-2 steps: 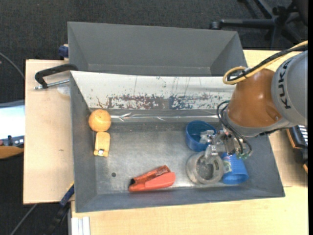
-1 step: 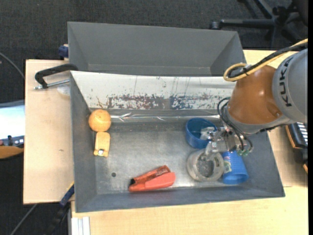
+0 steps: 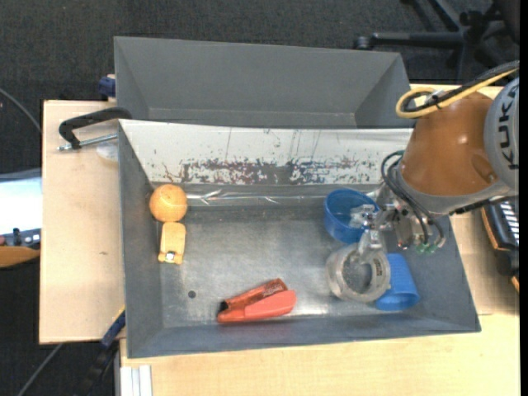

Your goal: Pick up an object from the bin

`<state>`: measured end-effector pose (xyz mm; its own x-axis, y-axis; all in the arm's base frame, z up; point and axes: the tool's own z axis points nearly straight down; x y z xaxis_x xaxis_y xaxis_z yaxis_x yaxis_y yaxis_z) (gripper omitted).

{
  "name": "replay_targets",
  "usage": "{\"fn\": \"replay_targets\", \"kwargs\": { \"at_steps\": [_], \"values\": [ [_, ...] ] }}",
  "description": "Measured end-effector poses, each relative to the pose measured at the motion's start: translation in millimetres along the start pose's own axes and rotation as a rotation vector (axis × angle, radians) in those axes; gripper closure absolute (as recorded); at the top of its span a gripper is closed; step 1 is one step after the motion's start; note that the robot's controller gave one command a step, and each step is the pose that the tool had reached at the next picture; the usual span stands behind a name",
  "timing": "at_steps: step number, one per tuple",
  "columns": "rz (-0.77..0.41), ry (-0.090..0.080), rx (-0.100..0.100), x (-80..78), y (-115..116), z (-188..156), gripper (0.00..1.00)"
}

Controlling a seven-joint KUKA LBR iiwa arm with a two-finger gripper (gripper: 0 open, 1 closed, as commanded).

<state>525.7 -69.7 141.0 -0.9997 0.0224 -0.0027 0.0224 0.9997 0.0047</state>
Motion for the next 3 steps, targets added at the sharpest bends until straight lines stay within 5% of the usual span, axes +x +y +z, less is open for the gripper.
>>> {"fn": "replay_targets", "kwargs": {
  "at_steps": [1, 2, 3],
  "values": [
    [-0.027, -0.012, 0.001, -23.5, 0, 70, 1.00],
    [-0.028, -0.012, 0.002, -23.5, 0, 70, 1.00],
    [-0.013, -0.007, 0.000, -24.8, 3, 29, 1.00]
  ]
}}
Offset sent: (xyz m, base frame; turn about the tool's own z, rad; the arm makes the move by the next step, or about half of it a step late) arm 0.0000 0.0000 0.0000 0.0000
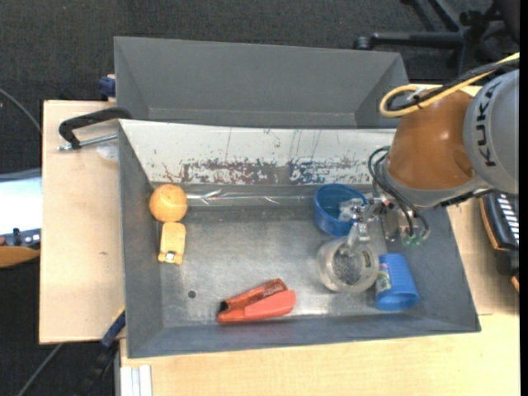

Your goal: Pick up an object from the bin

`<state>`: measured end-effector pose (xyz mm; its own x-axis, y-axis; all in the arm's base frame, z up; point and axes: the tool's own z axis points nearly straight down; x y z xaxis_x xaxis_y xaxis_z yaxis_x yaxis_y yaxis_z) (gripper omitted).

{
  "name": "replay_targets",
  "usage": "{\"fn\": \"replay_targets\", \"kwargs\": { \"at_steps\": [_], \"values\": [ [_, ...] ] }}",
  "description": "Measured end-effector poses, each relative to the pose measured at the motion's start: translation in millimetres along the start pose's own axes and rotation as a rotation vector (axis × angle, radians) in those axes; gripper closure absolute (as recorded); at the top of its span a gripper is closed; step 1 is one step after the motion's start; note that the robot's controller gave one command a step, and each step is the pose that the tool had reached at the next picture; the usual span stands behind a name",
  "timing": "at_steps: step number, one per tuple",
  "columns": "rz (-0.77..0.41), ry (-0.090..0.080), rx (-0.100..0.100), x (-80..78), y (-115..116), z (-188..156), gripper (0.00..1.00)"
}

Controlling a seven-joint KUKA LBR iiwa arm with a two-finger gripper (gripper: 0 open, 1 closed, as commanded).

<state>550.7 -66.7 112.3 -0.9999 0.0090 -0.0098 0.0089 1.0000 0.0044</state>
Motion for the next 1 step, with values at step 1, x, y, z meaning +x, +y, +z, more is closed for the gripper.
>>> {"fn": "replay_targets", "kwargs": {
  "at_steps": [1],
  "values": [
    [0.002, -0.016, 0.002, -6.0, -1.2, -27.7, 1.00]
  ]
}}
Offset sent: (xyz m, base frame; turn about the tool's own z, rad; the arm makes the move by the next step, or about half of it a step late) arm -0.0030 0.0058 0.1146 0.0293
